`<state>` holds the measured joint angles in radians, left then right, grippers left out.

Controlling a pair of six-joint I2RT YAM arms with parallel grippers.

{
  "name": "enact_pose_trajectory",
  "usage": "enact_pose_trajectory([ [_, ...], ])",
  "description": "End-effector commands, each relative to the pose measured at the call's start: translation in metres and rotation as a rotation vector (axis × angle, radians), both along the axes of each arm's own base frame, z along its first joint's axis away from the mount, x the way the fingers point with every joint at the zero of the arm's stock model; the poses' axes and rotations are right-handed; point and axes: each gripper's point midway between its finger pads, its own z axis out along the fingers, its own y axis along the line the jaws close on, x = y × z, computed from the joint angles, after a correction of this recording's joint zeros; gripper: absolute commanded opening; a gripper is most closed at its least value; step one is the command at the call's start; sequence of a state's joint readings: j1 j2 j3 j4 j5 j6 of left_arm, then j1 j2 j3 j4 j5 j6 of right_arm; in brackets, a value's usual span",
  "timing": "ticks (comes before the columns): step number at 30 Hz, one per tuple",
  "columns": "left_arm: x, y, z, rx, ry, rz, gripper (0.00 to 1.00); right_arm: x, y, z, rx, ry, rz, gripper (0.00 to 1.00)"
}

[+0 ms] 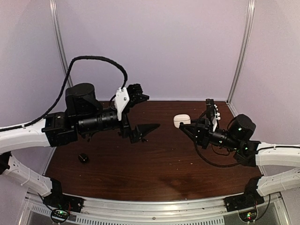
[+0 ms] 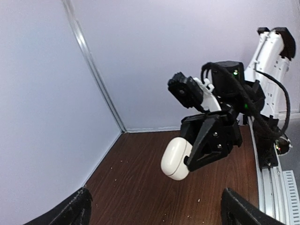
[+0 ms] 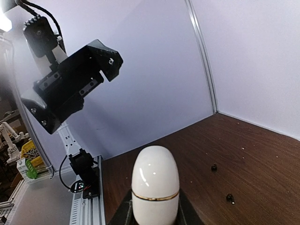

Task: Insert the wireless bluetooth earbuds into the charging case
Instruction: Close the charging case with the earbuds inside, then place the charging case with the earbuds at the center of the board.

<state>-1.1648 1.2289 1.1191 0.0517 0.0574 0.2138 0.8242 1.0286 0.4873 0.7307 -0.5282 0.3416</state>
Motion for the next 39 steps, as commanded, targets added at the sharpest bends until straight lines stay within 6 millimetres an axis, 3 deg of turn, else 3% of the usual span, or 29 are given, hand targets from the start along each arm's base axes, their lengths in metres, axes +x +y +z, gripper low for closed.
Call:
enact_pose_trajectory([
  [1,0.054,0.033,0.024,-0.202,0.198,0.194,0.98,0.048,-0.013,-0.016,-0.067,0.123,-0.146,0.0],
  [6,0.102,0.069,0.007,-0.278,0.354,0.375,0.98,0.109,-0.041,-0.049,-0.144,0.266,-0.298,0.03],
  [11,0.132,0.087,-0.025,-0.253,0.452,0.537,0.98,0.165,-0.073,-0.102,-0.197,0.454,-0.409,0.04],
  [15,0.142,0.098,-0.045,-0.239,0.501,0.595,0.98,0.201,-0.078,-0.138,-0.236,0.551,-0.414,0.07],
  [21,0.143,0.112,-0.062,-0.244,0.533,0.625,0.98,0.25,-0.077,-0.178,-0.279,0.642,-0.429,0.08],
  [31,0.14,0.125,-0.087,-0.261,0.573,0.666,0.98,0.296,-0.083,-0.235,-0.312,0.766,-0.43,0.12],
  [39,0.138,0.128,-0.096,-0.26,0.588,0.675,0.98,0.31,-0.093,-0.259,-0.367,0.791,-0.469,0.17],
])
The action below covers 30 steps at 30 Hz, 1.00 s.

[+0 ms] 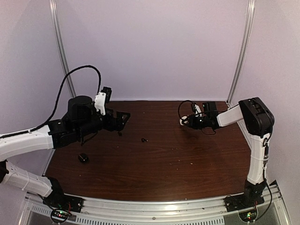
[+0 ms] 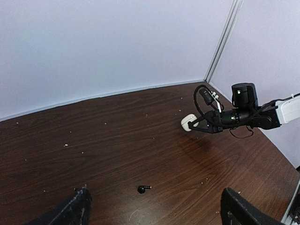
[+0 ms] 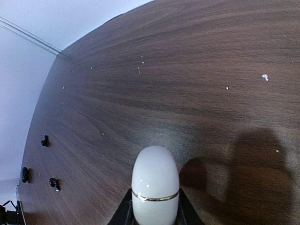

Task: Insert the wireless bluetooth earbuds into the charging case
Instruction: Place the charging case with the earbuds at the center of the board, then pick up the right earbud from the center of the board.

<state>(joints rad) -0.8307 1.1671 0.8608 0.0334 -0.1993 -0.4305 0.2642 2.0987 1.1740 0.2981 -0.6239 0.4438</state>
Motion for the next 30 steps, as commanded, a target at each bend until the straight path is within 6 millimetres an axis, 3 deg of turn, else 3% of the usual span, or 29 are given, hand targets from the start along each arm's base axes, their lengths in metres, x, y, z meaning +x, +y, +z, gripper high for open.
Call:
enact_pose_trajectory([
  [1,0.001,0.005,0.009,-0.055,-0.023,0.019,0.98,0.009,-0.009,-0.005,-0.026,0.0,-0.013,0.21],
  [6,0.003,0.006,0.006,-0.042,-0.001,0.03,0.98,0.008,-0.016,-0.013,-0.06,0.012,-0.042,0.39],
  [11,0.002,0.014,0.011,-0.049,0.01,0.062,0.98,0.011,-0.028,-0.016,-0.092,0.016,-0.072,0.47],
  [16,0.004,0.038,0.005,-0.01,0.091,0.188,0.98,0.013,-0.053,-0.006,-0.159,-0.006,-0.133,0.55],
  [19,0.0,0.057,-0.007,0.01,0.174,0.281,0.98,0.01,-0.064,0.007,-0.185,-0.037,-0.149,0.63],
  [22,-0.012,0.075,-0.022,-0.027,0.267,0.348,0.98,0.005,-0.071,0.034,-0.205,-0.111,-0.167,0.71],
  [30,-0.05,0.143,-0.084,-0.089,0.512,0.661,0.98,-0.012,-0.07,0.091,-0.168,-0.239,-0.169,0.8],
])
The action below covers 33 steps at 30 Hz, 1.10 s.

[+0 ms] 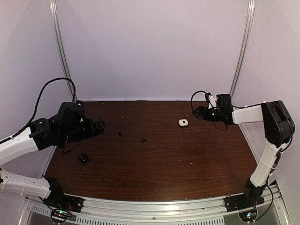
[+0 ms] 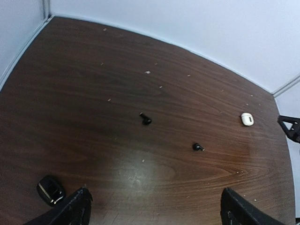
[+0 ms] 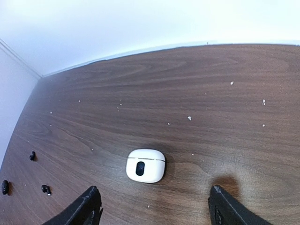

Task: Insert the wireless bluetooth earbuds into the charging case
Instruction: Pick up the right earbud from the center of the board.

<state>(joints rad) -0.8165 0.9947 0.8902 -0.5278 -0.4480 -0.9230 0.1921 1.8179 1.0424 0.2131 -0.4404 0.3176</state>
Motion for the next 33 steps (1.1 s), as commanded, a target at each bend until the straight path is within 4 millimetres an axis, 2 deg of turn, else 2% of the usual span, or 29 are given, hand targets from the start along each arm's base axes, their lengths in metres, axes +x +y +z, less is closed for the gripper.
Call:
enact_pose_trajectory([
  [1,-0.025,0.05,-0.051,-0.015,0.177,0.245,0.98,-0.007,0.001,0.034,-0.004,-0.096,0.004,0.81],
  [8,-0.03,0.084,-0.108,0.006,0.357,0.285,0.98,-0.028,0.032,0.074,0.019,-0.179,0.112,0.96],
  [14,-0.036,0.101,-0.146,-0.029,0.457,0.35,0.98,-0.05,0.051,0.099,0.048,-0.234,0.173,0.98],
  [18,-0.033,0.102,-0.163,-0.019,0.501,0.382,0.96,-0.06,0.057,0.107,0.054,-0.25,0.198,0.99],
  [26,-0.019,0.105,-0.19,0.017,0.552,0.417,0.87,-0.073,0.06,0.117,0.052,-0.268,0.227,1.0],
  [33,-0.015,0.111,-0.203,0.061,0.584,0.453,0.8,-0.077,0.06,0.125,0.055,-0.286,0.235,1.0],
])
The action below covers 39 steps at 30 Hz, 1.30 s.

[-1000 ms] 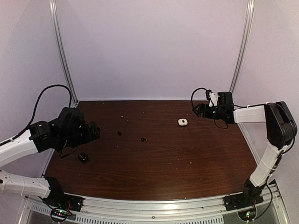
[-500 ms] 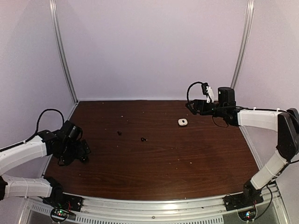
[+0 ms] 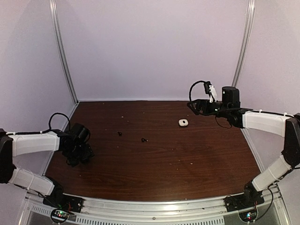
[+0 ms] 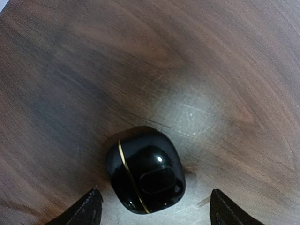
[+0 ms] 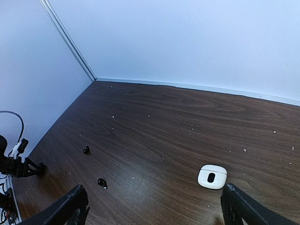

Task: Insert the wireless bluetooth earbuds into the charging case
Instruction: Pick up the right earbud from the center of the board.

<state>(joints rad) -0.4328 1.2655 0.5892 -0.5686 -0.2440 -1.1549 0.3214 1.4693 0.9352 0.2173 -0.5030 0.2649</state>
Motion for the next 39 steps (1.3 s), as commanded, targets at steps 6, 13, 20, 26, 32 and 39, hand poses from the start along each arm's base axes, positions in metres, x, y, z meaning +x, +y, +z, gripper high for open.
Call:
enact_pose_trajectory([
  [6,0.009,0.007,-0.016,0.019,0.006,0.036,0.73,-0.009,0.007,0.01,0.009,-0.029,0.049,1.0],
  [13,0.012,0.005,-0.021,0.036,0.011,-0.009,0.6,-0.011,0.008,0.014,0.012,-0.034,0.061,1.0],
  [20,0.022,0.0,-0.02,0.053,0.007,-0.086,0.49,-0.018,0.008,0.018,0.018,-0.04,0.076,1.0],
  [26,0.033,-0.019,-0.024,0.037,0.001,-0.263,0.34,-0.025,0.01,0.019,0.024,-0.027,0.101,1.0],
  [32,0.048,-0.061,0.001,0.019,-0.123,-0.503,0.33,-0.036,0.013,0.021,0.048,-0.012,0.132,1.0],
  [39,0.063,-0.143,0.072,0.07,-0.397,-0.894,0.4,-0.06,0.02,0.005,0.103,0.061,0.207,0.99],
])
